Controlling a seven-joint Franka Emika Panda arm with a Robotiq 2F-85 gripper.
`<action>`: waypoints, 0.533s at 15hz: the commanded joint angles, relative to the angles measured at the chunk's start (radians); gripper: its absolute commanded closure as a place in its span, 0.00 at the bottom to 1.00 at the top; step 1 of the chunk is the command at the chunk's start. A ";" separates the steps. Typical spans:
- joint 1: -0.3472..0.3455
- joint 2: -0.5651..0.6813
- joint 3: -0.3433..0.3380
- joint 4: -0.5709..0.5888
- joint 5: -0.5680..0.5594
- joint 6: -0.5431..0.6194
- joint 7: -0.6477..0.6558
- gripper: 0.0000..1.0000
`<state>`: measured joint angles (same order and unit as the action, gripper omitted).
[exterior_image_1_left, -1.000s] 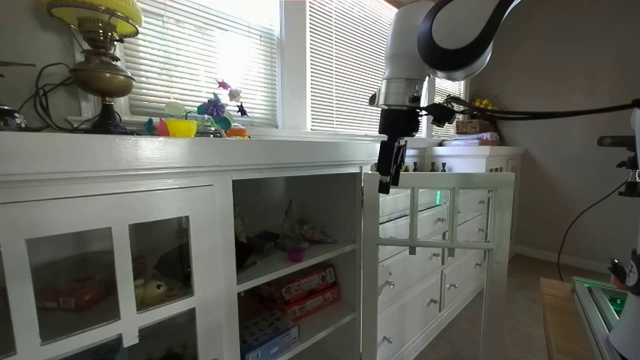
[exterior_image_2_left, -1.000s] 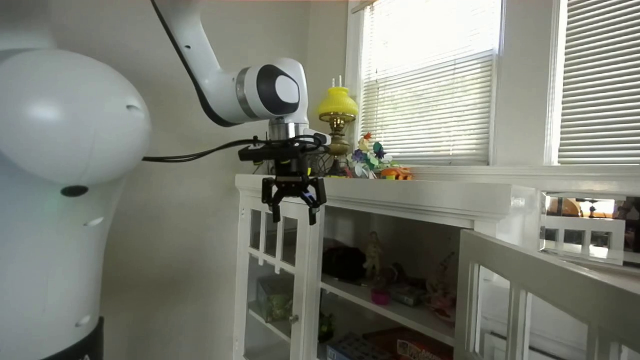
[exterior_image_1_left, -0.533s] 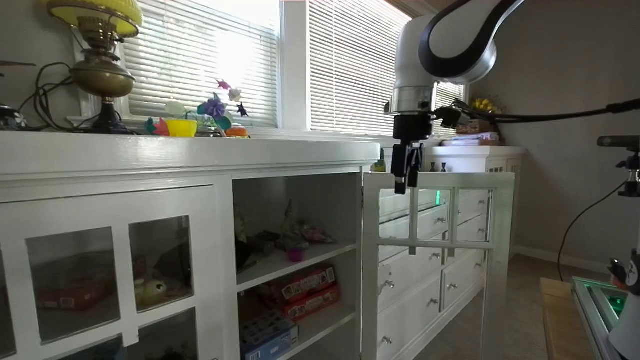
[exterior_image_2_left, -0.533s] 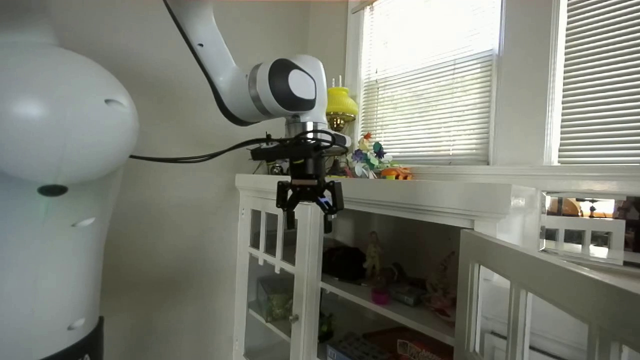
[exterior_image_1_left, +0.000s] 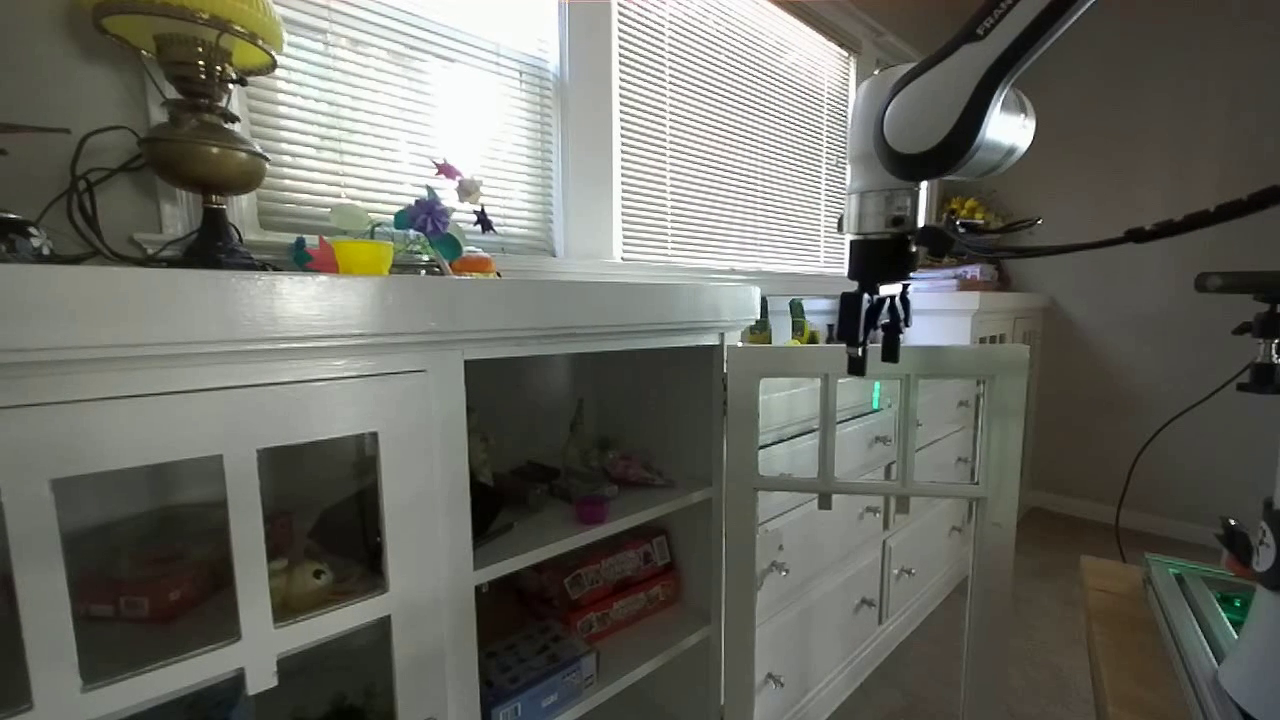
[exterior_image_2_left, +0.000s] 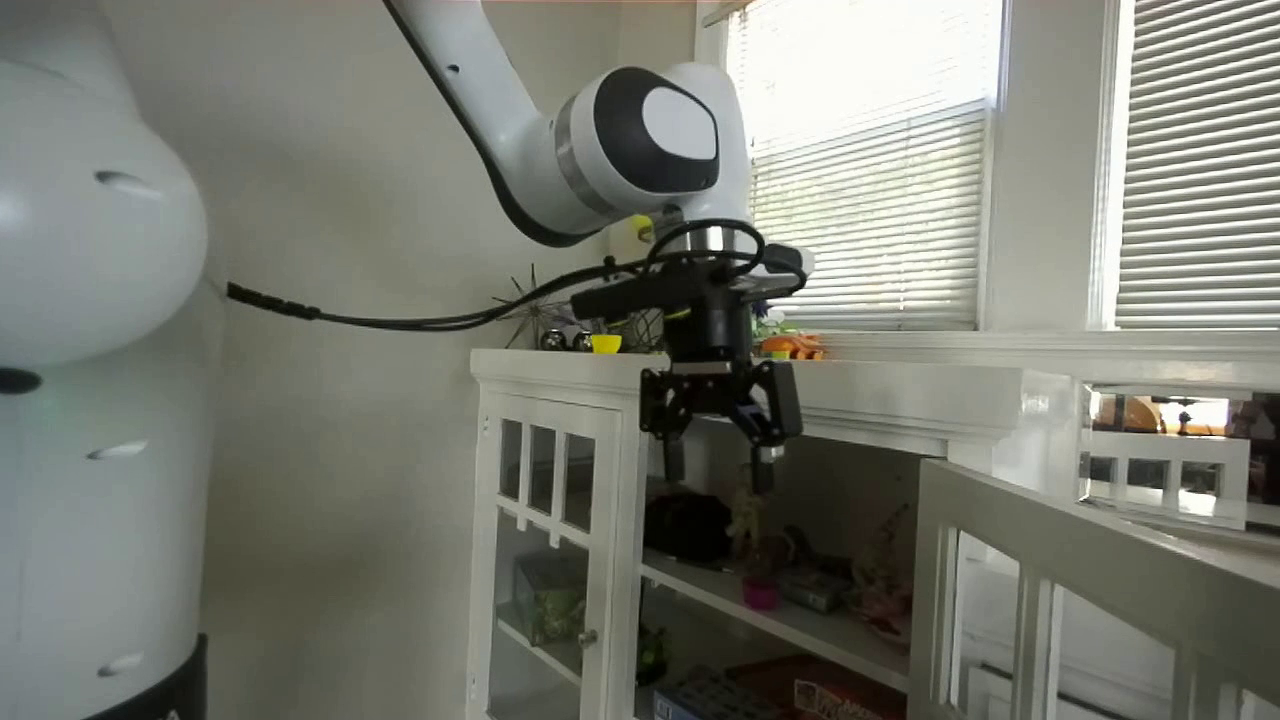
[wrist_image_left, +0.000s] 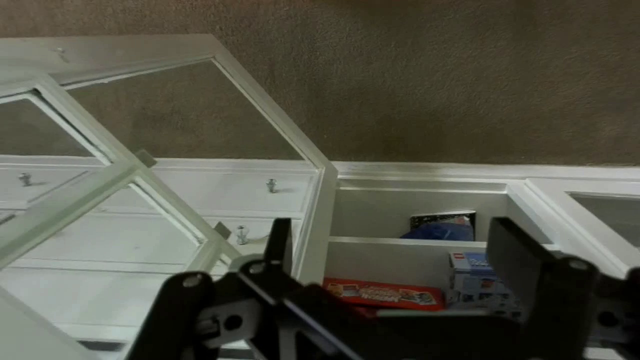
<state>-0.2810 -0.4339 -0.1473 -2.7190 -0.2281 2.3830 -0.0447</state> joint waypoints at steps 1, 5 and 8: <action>-0.084 -0.015 -0.025 0.004 -0.142 0.063 -0.013 0.00; -0.126 0.030 -0.095 0.044 -0.222 0.069 -0.141 0.00; -0.115 0.009 -0.097 0.024 -0.194 0.064 -0.122 0.00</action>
<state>-0.4046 -0.4237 -0.2372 -2.6966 -0.4180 2.4509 -0.1704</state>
